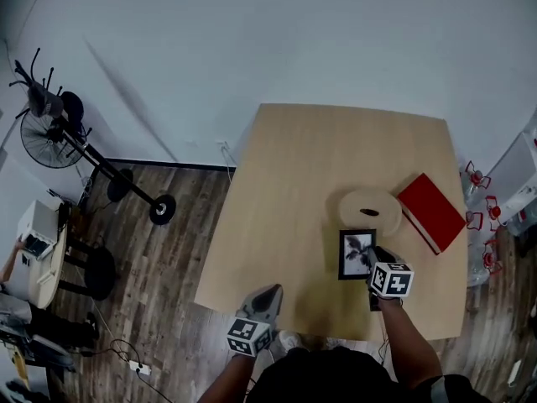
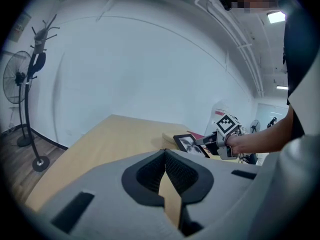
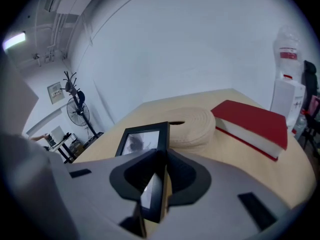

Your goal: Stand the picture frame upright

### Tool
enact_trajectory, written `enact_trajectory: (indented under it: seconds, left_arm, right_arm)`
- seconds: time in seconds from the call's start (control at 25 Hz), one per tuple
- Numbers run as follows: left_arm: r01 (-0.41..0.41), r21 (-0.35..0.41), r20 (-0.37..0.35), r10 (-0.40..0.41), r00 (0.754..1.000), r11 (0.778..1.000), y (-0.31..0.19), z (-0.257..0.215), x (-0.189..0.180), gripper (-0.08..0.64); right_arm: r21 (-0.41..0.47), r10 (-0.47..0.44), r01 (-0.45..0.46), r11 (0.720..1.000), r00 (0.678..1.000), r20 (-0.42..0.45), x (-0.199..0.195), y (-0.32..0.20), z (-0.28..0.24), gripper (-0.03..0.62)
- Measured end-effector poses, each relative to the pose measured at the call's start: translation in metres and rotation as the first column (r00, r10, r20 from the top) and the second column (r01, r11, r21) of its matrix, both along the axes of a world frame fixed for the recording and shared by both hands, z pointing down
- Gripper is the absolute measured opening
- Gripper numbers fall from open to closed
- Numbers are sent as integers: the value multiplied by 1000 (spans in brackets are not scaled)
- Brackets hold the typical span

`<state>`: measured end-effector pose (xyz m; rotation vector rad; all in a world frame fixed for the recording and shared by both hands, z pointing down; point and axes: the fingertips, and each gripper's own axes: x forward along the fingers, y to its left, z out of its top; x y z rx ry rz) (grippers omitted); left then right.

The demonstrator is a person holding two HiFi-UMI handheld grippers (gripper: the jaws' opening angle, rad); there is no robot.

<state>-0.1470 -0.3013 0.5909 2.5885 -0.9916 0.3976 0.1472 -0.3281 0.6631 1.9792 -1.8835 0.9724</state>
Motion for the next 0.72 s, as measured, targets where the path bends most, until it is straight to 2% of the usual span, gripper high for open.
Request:
enact_trajectory:
  seconds: [0.32, 0.48, 0.72]
  left_arm:
    - [-94, -17, 8, 94, 996, 995, -14, 6, 38, -5]
    - [-118, -19, 8, 118, 993, 993, -21, 8, 48, -5]
    - [-144, 4, 45, 144, 989, 990, -25, 10, 52, -5]
  right_arm:
    - [-29, 92, -92, 995, 996, -1, 38, 7, 17, 67]
    - [-54, 109, -108, 993, 994, 6, 42, 6, 33, 67]
    - [-73, 104, -105, 992, 994, -19, 42, 3, 42, 67]
